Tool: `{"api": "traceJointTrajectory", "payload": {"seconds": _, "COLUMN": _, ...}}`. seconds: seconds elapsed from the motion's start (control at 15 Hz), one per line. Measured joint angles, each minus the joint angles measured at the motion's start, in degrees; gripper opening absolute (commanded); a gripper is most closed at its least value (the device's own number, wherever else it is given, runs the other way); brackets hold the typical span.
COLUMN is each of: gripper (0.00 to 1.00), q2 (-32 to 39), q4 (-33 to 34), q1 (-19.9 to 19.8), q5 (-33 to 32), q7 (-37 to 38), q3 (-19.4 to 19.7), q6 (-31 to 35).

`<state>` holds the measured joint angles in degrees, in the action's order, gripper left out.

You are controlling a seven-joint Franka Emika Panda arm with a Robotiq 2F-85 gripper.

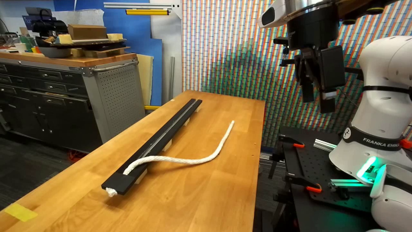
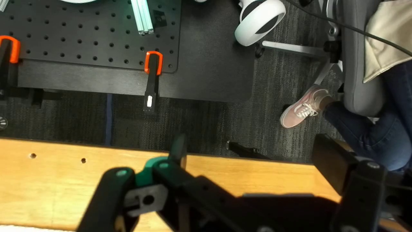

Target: Lay the white object along the black object and press down on it

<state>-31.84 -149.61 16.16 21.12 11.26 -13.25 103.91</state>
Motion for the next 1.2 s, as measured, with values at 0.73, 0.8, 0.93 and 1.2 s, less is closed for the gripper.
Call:
{"api": "traceJointTrajectory", "payload": {"seconds": 0.73, "gripper": 1.00, "q2": 0.12, "q4": -0.06, "q1": -0.16, "q5": -0.04, "q7": 0.02, "q3": -0.07, "q6": 0.06}}
{"api": "traceJointTrajectory", "payload": {"seconds": 0.8, "gripper": 1.00, "q2": 0.14, "q4": -0.07, "q1": -0.38, "q5": -0.13, "q7": 0.16, "q3": -0.13, "q6": 0.36}}
{"api": "traceJointTrajectory", "payload": {"seconds": 0.93, "gripper": 1.00, "q2": 0.17, "q4": -0.06, "q1": -0.90, "q5": -0.76, "q7": 0.72, "q3": -0.25, "q6": 1.49}}
{"api": "traceJointTrajectory", "payload": {"seconds": 1.2, "gripper": 1.00, "q2": 0.43, "q4": 0.23, "q1": -2.75, "q5": -2.17, "q7": 3.75, "q3": -0.52, "q6": 6.05}}
